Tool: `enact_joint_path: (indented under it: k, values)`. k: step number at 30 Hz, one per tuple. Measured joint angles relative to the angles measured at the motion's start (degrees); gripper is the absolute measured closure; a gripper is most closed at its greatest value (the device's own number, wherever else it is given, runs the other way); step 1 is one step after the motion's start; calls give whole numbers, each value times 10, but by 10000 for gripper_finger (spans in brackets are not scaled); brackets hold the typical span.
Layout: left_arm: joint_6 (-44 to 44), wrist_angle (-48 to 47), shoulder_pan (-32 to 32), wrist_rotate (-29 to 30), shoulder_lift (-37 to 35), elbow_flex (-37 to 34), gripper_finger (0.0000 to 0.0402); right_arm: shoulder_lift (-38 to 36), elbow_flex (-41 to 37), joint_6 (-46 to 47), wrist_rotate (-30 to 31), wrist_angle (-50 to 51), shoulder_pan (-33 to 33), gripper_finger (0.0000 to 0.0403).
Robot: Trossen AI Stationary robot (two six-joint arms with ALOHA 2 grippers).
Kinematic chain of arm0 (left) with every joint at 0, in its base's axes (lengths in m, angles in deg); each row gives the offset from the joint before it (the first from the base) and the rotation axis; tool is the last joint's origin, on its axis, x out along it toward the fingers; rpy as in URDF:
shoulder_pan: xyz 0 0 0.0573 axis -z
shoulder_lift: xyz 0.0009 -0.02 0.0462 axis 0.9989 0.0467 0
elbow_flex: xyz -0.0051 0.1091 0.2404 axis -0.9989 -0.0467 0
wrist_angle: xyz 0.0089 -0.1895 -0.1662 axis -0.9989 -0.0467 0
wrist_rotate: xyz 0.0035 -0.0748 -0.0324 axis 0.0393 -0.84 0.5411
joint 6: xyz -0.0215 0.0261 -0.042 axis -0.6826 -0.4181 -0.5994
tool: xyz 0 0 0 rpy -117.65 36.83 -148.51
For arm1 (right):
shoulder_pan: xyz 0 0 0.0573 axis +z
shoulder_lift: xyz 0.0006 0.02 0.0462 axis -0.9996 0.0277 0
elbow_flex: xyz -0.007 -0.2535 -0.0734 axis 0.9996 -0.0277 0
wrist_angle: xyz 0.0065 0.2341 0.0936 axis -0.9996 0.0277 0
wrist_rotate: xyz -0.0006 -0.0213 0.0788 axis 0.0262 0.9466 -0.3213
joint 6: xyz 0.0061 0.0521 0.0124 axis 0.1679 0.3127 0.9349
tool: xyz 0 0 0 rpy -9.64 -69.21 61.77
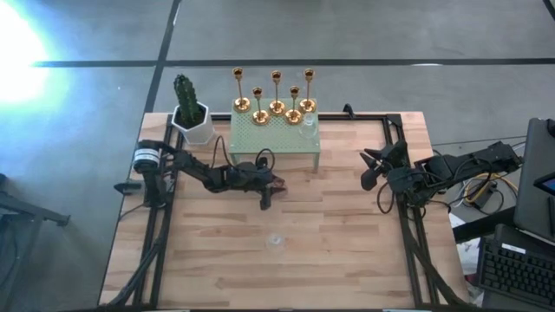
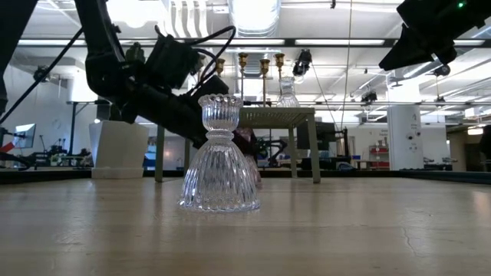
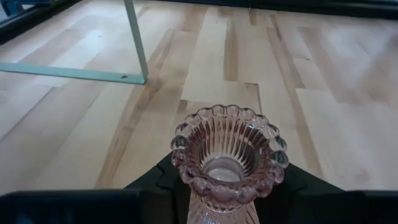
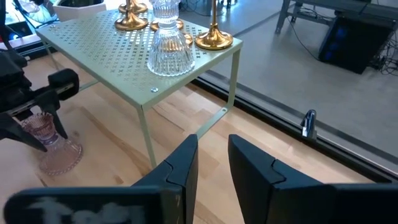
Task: Pick & Place candle stick holders
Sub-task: Put the pink candle holder on the shelf
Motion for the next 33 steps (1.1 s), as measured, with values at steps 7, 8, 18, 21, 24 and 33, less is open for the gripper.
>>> enact_joint_path:
  k: [7, 8, 18, 21, 24, 33]
  values:
    - [-24, -13, 1, -15, -44, 0, 271, 0, 0, 0, 0, 0, 0, 308]
    - [-28, -19, 1, -16, -57, 0, 271, 0, 0, 0, 0, 0, 0, 308]
    - [-47, -269, 1, 28, -200, 65, 271, 0, 0, 0, 0, 0, 0, 321]
    - [-42, -328, 1, 71, -221, 100, 271, 0, -1, 2, 0, 0, 0, 325]
    - [-38, -352, 0, 123, -228, 130, 271, 0, -1, 3, -1, -1, 0, 325]
    - [-34, -357, -11, 218, -228, 185, 271, 0, -2, 2, -3, -4, 0, 308]
